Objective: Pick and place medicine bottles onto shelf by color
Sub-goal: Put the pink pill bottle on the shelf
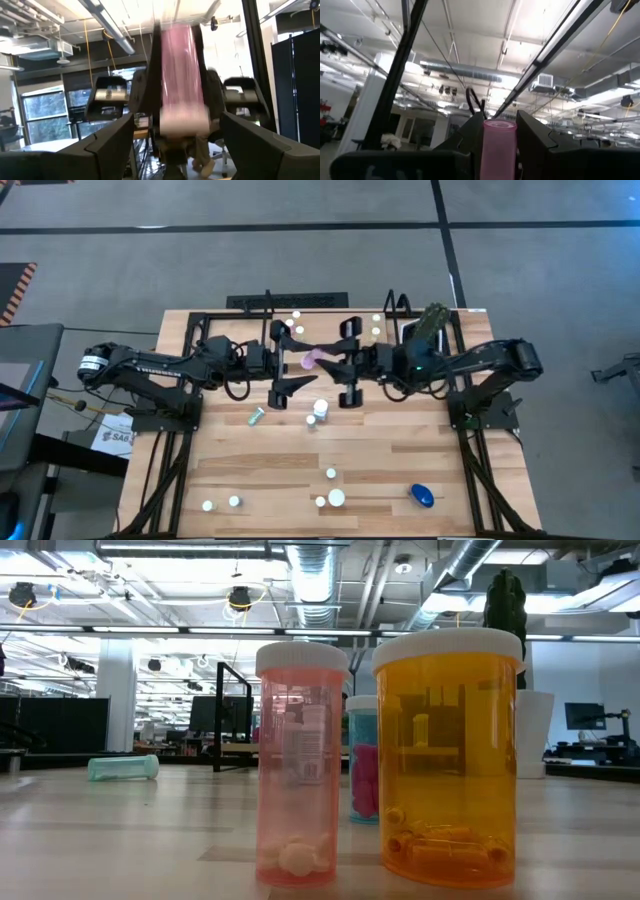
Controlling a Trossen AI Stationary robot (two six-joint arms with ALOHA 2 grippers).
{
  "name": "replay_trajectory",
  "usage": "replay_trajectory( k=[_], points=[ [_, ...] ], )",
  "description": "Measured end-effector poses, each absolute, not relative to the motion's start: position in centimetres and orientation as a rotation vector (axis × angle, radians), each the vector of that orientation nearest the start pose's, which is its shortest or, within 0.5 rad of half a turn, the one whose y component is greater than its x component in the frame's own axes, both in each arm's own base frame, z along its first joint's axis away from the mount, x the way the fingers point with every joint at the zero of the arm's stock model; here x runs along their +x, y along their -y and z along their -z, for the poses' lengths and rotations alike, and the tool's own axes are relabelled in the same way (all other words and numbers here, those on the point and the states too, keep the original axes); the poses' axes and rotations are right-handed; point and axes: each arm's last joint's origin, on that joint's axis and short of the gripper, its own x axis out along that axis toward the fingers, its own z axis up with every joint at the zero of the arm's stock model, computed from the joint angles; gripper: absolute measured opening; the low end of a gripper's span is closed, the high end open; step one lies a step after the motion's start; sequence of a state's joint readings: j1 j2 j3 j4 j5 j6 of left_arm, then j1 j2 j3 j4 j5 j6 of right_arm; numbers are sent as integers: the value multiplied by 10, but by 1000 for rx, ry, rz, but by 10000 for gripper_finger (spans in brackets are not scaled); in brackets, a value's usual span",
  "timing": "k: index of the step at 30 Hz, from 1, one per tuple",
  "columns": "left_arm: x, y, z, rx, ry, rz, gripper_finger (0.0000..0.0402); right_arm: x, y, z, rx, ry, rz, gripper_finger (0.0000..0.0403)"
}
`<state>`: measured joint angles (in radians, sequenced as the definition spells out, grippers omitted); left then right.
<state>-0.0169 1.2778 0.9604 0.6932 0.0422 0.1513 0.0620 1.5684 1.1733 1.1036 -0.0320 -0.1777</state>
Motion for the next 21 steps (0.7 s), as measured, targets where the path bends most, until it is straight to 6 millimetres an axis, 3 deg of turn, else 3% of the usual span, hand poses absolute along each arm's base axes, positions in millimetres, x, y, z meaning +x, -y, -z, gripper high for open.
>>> replay_trajectory(
  k=[15, 21],
  points=[
    [283, 16, -375, 189, 417, 55, 284, 343, -23, -394, -167, 706, -30, 114],
    [283, 17, -376, 193, 427, 55, 237, 342, -24, -395, -172, 709, -48, 114]
  ],
)
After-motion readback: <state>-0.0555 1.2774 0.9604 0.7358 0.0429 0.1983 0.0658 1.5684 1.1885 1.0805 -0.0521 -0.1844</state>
